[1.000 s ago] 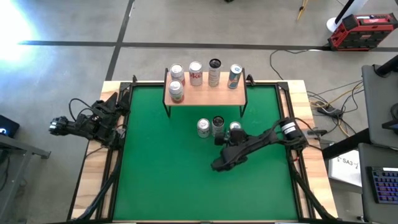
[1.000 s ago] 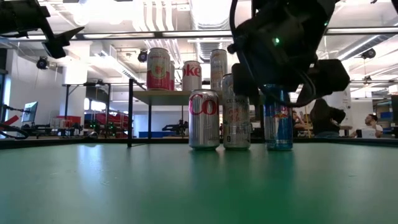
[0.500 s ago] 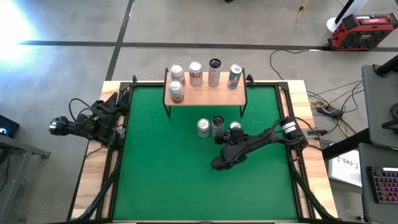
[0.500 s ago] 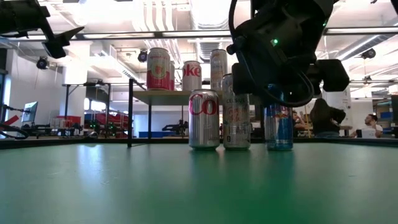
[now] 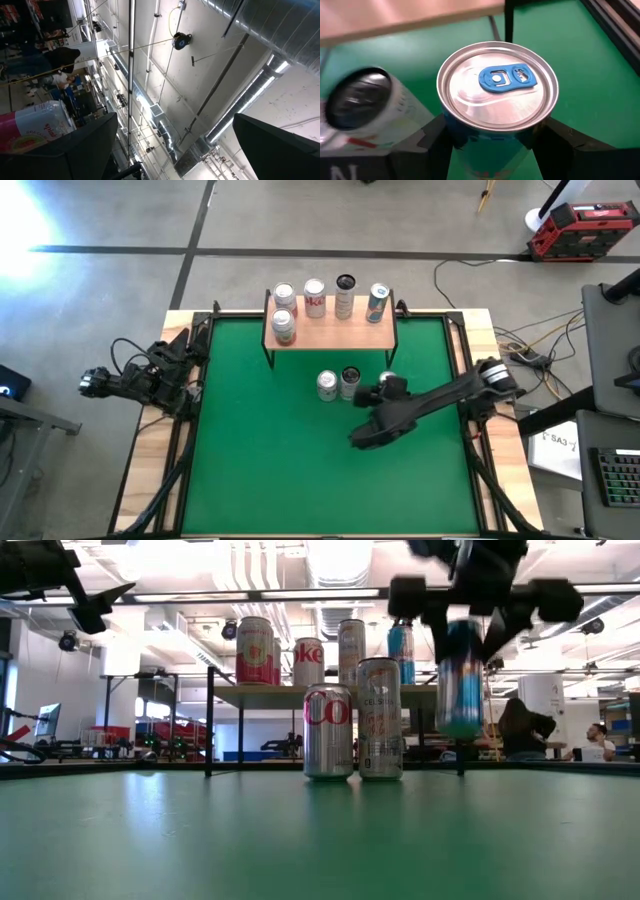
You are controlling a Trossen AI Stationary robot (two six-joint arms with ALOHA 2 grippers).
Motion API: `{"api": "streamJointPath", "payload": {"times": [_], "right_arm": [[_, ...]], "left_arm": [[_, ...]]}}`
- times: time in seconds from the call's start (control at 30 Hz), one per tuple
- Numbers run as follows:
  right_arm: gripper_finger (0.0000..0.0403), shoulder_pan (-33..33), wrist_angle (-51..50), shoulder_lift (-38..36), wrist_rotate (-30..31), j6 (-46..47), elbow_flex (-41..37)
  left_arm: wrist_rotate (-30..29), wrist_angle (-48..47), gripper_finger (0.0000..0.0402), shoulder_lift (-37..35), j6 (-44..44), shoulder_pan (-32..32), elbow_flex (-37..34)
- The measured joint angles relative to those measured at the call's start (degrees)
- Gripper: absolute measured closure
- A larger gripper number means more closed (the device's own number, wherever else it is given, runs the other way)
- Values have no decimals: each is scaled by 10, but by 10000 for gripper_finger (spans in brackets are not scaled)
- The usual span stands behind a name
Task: Place canned beverage on shelf
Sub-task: Put the blue soda can on the shelf aligned with the other blue soda can
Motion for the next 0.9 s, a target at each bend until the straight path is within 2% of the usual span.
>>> {"api": "streamJointPath", "payload": {"times": [0.3,0.5,0.67,0.9], "right_arm": [[198,-8,-2,-115,75,-128,1],[198,-19,-1,-172,122,-248,27],[198,-46,6,-173,168,-334,38],[198,-101,26,-152,195,-352,39]], "left_arm": [[0,0,22,0,0,0,0],[0,0,22,0,0,0,0],[0,0,22,0,0,0,0],[0,0,22,0,0,0,0]]}}
